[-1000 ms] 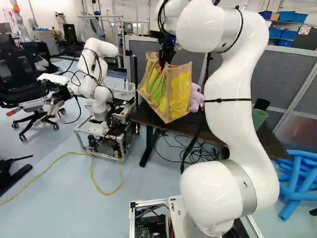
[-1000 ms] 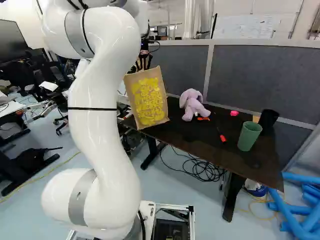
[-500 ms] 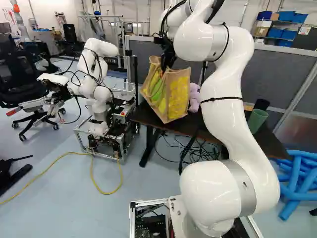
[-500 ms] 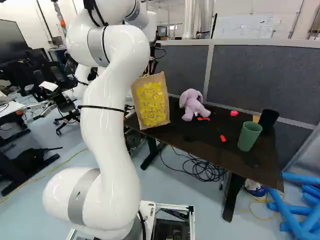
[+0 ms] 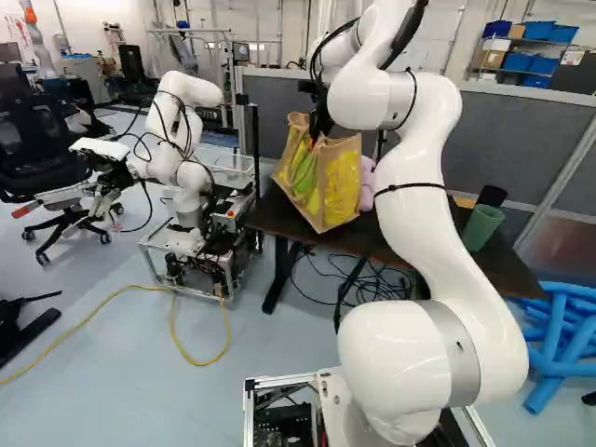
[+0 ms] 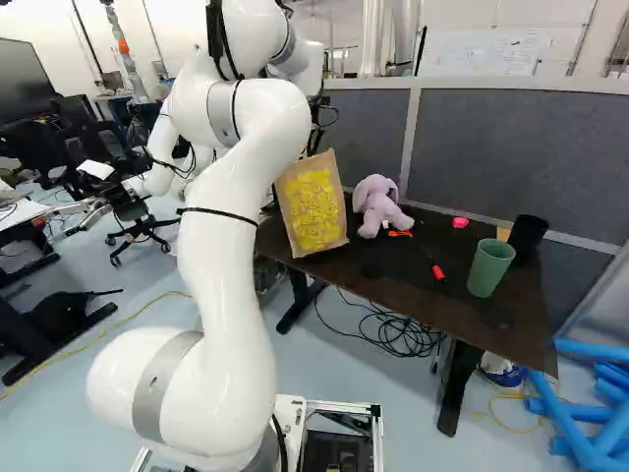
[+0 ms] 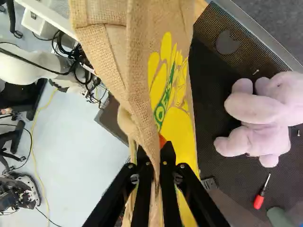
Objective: Pick up the bag on the ground and place it on the table
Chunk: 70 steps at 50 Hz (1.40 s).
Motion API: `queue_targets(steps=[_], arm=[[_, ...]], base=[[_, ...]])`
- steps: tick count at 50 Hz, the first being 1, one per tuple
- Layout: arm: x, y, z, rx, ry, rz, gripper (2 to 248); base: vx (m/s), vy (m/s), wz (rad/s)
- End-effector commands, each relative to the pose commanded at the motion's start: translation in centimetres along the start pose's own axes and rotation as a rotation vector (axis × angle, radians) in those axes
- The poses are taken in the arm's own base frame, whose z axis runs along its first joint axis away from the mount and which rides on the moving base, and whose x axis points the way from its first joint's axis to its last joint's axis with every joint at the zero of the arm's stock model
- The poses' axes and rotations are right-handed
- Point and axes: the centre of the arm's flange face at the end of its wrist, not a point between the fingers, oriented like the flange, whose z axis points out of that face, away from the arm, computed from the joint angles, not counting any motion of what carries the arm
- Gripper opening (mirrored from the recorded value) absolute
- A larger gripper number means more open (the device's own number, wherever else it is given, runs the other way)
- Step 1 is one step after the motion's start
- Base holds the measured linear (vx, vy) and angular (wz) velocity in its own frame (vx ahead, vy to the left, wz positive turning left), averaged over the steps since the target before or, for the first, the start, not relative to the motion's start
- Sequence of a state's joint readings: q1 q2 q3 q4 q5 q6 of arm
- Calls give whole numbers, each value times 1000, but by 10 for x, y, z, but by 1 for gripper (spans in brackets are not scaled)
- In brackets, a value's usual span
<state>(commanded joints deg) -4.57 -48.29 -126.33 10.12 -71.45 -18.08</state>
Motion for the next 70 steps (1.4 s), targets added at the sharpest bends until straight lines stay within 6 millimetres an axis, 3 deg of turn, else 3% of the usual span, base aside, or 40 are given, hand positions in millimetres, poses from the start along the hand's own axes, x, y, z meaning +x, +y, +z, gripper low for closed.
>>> queue_targets(steps=[15,40,41,46,47,51,52,56,57,61,62,67,68,70], arm=[[7,6,21,4,-15,4,24],[7,7,24,4,-17,4,29],[7,7,24,4,-17,4,58],[7,7,24,4,-17,4,58],[7,7,24,4,-17,4,92],[7,7,24,4,-17,4,92],[7,7,24,4,-17,4,127],[7,7,24,4,-17,4,127],[7,7,24,4,-17,4,163],[7,7,24,4,-17,4,163],[7,7,24,4,-17,4,199],[7,7,24,4,-17,4,199],[7,7,24,4,-17,4,236],[7,7,24,4,-17,4,236]], base=[[0,0,0],[0,0,0],[0,0,0],[0,0,0],[0,0,0],[0,0,0],[0,0,0],[0,0,0],[0,0,0],[0,0,0],[0,0,0],[0,0,0],[0,0,0],[0,0,0]])
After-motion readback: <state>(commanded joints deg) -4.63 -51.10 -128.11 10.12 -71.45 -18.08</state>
